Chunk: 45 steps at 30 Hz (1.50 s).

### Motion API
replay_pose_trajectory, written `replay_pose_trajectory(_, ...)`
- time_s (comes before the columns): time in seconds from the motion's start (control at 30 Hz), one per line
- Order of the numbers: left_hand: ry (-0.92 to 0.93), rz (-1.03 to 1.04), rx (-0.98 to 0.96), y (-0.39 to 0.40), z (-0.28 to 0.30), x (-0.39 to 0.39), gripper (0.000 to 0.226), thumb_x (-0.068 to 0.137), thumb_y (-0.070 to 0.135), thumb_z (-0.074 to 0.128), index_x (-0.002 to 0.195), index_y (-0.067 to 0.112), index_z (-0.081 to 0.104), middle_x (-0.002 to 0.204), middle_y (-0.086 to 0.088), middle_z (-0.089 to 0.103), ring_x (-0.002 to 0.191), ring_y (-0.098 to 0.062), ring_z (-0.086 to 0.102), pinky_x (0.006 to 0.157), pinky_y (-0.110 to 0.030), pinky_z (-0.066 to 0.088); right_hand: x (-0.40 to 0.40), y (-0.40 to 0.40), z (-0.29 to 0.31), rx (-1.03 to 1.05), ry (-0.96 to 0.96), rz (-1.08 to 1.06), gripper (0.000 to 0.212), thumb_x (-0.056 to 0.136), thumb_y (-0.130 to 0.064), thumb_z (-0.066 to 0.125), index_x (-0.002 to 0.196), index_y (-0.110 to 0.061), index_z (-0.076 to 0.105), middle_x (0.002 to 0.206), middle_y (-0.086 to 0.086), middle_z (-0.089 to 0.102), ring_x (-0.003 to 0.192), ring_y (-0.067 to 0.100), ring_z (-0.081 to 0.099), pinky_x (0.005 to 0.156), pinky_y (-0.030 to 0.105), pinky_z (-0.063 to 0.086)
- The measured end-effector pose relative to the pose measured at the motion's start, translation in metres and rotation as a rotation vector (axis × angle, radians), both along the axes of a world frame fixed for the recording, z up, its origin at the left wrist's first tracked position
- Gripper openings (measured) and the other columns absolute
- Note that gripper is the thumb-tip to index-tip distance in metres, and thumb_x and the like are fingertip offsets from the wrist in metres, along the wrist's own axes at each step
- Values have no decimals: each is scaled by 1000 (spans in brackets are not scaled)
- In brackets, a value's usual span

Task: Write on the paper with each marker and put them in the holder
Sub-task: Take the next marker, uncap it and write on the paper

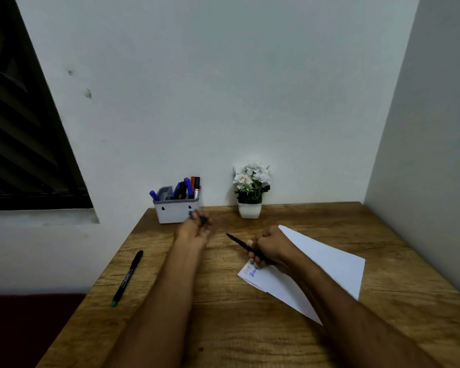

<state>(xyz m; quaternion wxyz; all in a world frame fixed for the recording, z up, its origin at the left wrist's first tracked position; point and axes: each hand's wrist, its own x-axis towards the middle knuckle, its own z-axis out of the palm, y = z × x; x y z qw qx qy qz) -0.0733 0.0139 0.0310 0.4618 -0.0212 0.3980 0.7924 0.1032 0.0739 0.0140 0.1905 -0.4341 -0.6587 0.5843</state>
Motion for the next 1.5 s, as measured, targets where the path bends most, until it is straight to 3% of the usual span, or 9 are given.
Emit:
replay_pose_trajectory(0.13, 606, -48, -335, 2, 5, -7, 12, 91, 6, 66, 102, 8, 68, 89, -8, 69, 75, -17, 65, 69, -31, 56, 11, 11, -16, 30, 87, -97, 32, 103, -9, 59, 76, 1, 71, 61, 11, 65, 46, 15, 56, 44, 24, 45)
replay_pose_trajectory(0.27, 1299, -126, -680, 16, -21, 8, 34, 77, 23, 83, 108, 15, 72, 103, -4, 73, 93, -20, 68, 85, -31, 56, 10, 10, -20, 82, 210, -123, 29, 98, -11, 67, 75, 5, 75, 63, 14, 70, 50, 21, 62, 49, 27, 50)
replay_pose_trajectory(0.33, 1473, -136, -753, 19, -32, 9, 39, 73, 22, 86, 109, 16, 73, 108, -2, 73, 100, -18, 67, 83, -25, 51, 12, 10, -18, 135, 222, -144, 19, 92, -13, 75, 80, 0, 78, 75, 11, 77, 64, 24, 71, 60, 31, 57)
replay_pose_trajectory(0.5, 1632, -134, -805, 15, -44, 13, 24, 74, 12, 85, 97, 15, 76, 101, -3, 73, 94, -14, 66, 78, -26, 54, 25, 16, -14, 87, 326, -160, 22, 90, -1, 71, 107, -15, 73, 86, 15, 78, 61, 20, 71, 57, 28, 57)
replay_pose_trajectory(0.7, 1703, -98, -774, 8, -47, 16, 22, 79, 8, 79, 99, 15, 75, 99, -3, 73, 90, -13, 67, 76, -27, 57, 33, 29, -17, -25, 508, -121, 28, 103, 10, 45, 119, 2, 68, 96, 22, 75, 73, 25, 71, 66, 33, 61)
replay_pose_trajectory(0.83, 1801, -67, -598, 1, -48, 23, 30, 81, 1, 69, 107, 15, 74, 103, -1, 73, 94, -12, 67, 82, -30, 58, 41, 30, -19, 22, 540, -126, 23, 97, 12, 57, 113, -1, 65, 93, 20, 78, 75, 24, 73, 68, 32, 64)
replay_pose_trajectory(1.03, 2058, -402, -252, -5, -53, 34, 40, 93, 5, 49, 128, 16, 66, 126, 2, 68, 114, -10, 61, 97, -20, 45, 51, 37, -25, 150, 488, -209, 11, 99, -7, 64, 103, 1, 72, 85, 18, 77, 57, 20, 64, 49, 28, 53)
replay_pose_trajectory(1.17, 2094, -569, -162, -9, -61, 36, 39, 98, 14, 44, 132, 19, 61, 128, 5, 65, 111, -5, 57, 95, -29, 49, 57, 41, -29, 216, 431, -231, 14, 94, -6, 73, 97, 7, 71, 79, 21, 76, 53, 21, 63, 49, 29, 53)
replay_pose_trajectory(1.5, 2187, -675, -116, -7, -71, 32, 46, 104, 23, 40, 150, 19, 40, 157, 1, 37, 146, -11, 29, 120, -24, 19, 53, 43, -34, 352, 280, -178, 16, 85, 8, 63, 83, 0, 76, 67, 21, 69, 58, 17, 61, 52, 27, 46)
